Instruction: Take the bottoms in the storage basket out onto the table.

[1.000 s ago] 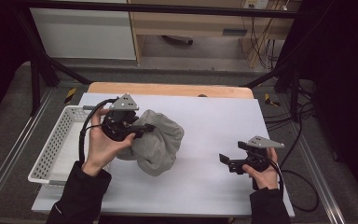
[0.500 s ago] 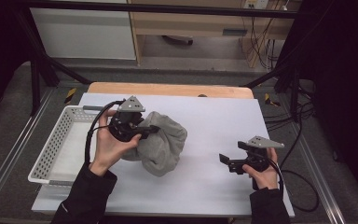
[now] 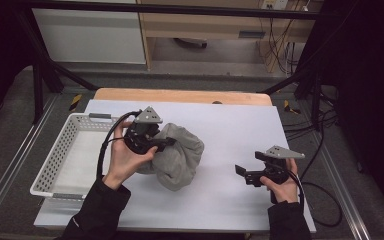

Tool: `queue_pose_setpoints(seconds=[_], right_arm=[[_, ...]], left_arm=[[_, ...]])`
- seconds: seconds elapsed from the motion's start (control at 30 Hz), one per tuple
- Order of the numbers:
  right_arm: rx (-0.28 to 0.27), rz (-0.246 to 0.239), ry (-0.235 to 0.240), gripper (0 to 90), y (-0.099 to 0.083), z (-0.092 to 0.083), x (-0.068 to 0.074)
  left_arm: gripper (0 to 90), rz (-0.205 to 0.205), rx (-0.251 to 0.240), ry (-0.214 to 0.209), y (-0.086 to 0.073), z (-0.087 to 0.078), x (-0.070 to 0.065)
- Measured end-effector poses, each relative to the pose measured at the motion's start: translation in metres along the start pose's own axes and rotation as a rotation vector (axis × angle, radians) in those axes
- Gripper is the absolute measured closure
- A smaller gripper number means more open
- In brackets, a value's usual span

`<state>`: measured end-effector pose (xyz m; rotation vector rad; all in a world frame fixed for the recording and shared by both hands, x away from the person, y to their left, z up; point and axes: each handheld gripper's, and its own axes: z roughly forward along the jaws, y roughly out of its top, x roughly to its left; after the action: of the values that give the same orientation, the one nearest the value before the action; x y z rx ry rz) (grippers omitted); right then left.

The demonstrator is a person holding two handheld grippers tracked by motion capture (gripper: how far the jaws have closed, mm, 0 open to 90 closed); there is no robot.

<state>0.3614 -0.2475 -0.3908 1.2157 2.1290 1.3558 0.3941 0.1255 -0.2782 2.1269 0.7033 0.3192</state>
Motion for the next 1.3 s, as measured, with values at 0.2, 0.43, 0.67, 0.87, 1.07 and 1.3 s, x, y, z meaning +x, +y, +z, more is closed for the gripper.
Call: queue_pose_setpoints(seconds=[0.2, 0.43, 0.67, 0.87, 1.07, 1.3], right_arm=[[-0.001, 0.000, 0.001, 4.2, 0.000, 0.000, 0.000], [-0.004, 0.003, 0.001, 4.2, 0.000, 0.000, 0.000], [0.000, 0.001, 0.002, 4.2, 0.000, 0.000, 0.000], [-0.002, 0.003, 0.002, 4.2, 0.000, -0.001, 0.000], [-0.005, 0.003, 0.001, 4.2, 0.000, 0.000, 0.000], [-0.001, 0.000, 0.001, 4.2, 0.000, 0.000, 0.000]], left_arm=[[72.1, -0.002, 0.005, -0.011, -0.003, 0.007, -0.001], [72.2, -0.003, 0.007, -0.010, -0.005, 0.013, -0.003], [72.1, -0.001, 0.019, -0.006, -0.009, 0.020, -0.004], [72.0, -0.005, 0.023, -0.019, -0.012, 0.025, -0.004], [71.8, 0.003, 0.034, -0.022, -0.015, 0.030, -0.005], [71.6, -0.006, 0.052, -0.027, -0.023, 0.040, -0.006]])
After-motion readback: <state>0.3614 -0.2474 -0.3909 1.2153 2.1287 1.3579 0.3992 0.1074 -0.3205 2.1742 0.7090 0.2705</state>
